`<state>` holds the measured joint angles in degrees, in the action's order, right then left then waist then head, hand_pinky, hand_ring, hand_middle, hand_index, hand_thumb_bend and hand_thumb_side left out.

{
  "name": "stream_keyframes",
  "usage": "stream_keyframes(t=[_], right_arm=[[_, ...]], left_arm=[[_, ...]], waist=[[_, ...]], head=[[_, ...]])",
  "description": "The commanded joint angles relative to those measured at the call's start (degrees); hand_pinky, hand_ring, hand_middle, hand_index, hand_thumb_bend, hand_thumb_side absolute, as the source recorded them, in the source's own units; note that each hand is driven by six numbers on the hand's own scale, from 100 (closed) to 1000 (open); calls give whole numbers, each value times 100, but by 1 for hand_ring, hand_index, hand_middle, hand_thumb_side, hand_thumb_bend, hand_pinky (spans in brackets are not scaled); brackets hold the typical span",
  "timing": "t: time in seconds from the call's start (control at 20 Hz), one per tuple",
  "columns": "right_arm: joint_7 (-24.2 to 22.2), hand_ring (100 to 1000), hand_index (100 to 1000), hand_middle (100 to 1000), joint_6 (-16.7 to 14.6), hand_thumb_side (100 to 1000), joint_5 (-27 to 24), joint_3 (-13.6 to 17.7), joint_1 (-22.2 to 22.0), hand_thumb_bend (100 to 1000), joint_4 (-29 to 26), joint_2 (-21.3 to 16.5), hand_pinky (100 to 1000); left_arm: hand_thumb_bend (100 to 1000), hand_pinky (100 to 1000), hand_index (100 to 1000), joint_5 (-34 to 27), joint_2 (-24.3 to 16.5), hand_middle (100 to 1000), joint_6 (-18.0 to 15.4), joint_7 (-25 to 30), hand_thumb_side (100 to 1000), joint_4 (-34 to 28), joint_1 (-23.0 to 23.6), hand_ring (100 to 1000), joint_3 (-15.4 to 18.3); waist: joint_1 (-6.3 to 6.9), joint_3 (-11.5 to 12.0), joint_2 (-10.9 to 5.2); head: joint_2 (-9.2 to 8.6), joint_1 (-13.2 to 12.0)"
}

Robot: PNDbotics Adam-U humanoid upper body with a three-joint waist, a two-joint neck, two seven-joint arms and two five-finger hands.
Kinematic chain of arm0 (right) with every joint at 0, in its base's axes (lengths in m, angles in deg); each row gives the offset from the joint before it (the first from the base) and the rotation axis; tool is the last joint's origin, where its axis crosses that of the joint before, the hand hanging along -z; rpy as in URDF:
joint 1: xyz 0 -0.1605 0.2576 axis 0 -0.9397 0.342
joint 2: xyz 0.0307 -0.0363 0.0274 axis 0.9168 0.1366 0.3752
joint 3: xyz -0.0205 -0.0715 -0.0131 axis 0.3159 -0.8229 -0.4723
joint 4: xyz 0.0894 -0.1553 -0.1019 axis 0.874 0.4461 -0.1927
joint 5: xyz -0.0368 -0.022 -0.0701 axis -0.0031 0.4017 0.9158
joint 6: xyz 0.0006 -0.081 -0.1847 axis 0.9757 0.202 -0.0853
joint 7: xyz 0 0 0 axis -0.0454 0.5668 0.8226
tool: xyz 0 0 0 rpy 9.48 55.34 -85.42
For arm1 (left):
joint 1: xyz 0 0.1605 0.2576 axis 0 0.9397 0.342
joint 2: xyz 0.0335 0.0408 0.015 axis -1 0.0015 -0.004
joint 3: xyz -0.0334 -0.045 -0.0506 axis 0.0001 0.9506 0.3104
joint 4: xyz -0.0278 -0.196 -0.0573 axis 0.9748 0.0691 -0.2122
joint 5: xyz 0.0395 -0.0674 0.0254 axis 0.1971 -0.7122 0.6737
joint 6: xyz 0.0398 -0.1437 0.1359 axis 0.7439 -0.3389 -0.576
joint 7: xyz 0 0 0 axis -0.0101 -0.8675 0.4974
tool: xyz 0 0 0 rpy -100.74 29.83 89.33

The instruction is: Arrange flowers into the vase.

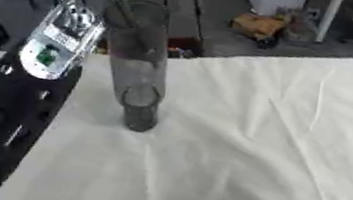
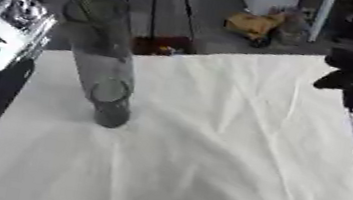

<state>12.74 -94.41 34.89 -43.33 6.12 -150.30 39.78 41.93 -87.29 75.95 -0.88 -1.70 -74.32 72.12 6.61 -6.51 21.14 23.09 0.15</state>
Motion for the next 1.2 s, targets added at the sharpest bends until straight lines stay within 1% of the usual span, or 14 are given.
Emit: stream_keyframes(t=[0.05, 0.25, 0.35, 0.5, 0.6, 0.65, 0.7, 0.75, 0.9, 1.0, 1.05, 1.2], right_arm=[[42, 836, 864, 538, 6, 1000, 7, 57, 34, 160, -94, -121, 682], [62, 836, 864, 538, 14, 1000, 23, 67, 31, 160, -100, -111, 682], [67, 836, 864, 539, 17, 1000, 29, 69, 27, 159, -101, -105, 682], [76, 836, 864, 539, 18, 1000, 37, 74, 26, 159, -107, -95, 682], [82, 836, 864, 536, 20, 1000, 42, 76, 25, 159, -113, -85, 682], [85, 836, 864, 536, 21, 1000, 45, 75, 25, 158, -117, -81, 682], [87, 836, 864, 536, 23, 1000, 48, 76, 26, 160, -119, -79, 682], [91, 836, 864, 536, 25, 1000, 51, 78, 27, 160, -120, -78, 682], [104, 837, 864, 534, 30, 1000, 57, 83, 22, 160, -120, -80, 682], [112, 837, 864, 533, 32, 1000, 58, 86, 16, 160, -121, -78, 682], [115, 837, 864, 533, 33, 1000, 59, 87, 14, 160, -122, -78, 682], [123, 838, 864, 533, 40, 1000, 62, 90, 4, 161, -121, -76, 683]], left_arm=[[100, 157, 396, 320, -217, 382, 194, 86, 781, -43, -70, 362, -5], [100, 212, 457, 627, -236, 461, 374, 258, 774, -22, -23, 451, 6], [100, 248, 457, 724, -242, 487, 465, 373, 772, -16, -7, 483, 1], [100, 277, 461, 813, -245, 528, 575, 502, 776, -23, 19, 520, 3], [100, 288, 470, 846, -239, 548, 631, 554, 775, -18, 39, 538, 6], [100, 293, 477, 868, -238, 558, 658, 580, 749, -8, 49, 545, -1], [100, 299, 485, 896, -239, 566, 688, 615, 777, 5, 58, 553, -10], [100, 305, 491, 926, -240, 573, 722, 660, 782, 20, 66, 559, -19], [100, 335, 526, 1017, -253, 608, 824, 833, 792, 56, 83, 591, -47], [100, 343, 534, 1087, -267, 619, 899, 971, 796, 68, 90, 601, -56], [100, 363, 551, 1124, -272, 639, 939, 1039, 799, 74, 96, 617, -63], [100, 383, 564, 1274, -292, 666, 1064, 1285, 795, 92, 106, 642, -88]], waist=[[-41, 17, -185], [-53, 27, -204], [-59, 33, -211], [-68, 39, -222], [-70, 41, -227], [-71, 39, -228], [-73, 38, -229], [-75, 37, -230], [-74, 45, -232], [-73, 52, -234], [-72, 55, -236], [-74, 63, -242]], head=[[3, 31], [13, 42], [19, 42], [15, 42], [6, 44], [2, 48], [0, 53], [1, 56], [8, 63], [12, 68], [15, 70], [19, 76]])
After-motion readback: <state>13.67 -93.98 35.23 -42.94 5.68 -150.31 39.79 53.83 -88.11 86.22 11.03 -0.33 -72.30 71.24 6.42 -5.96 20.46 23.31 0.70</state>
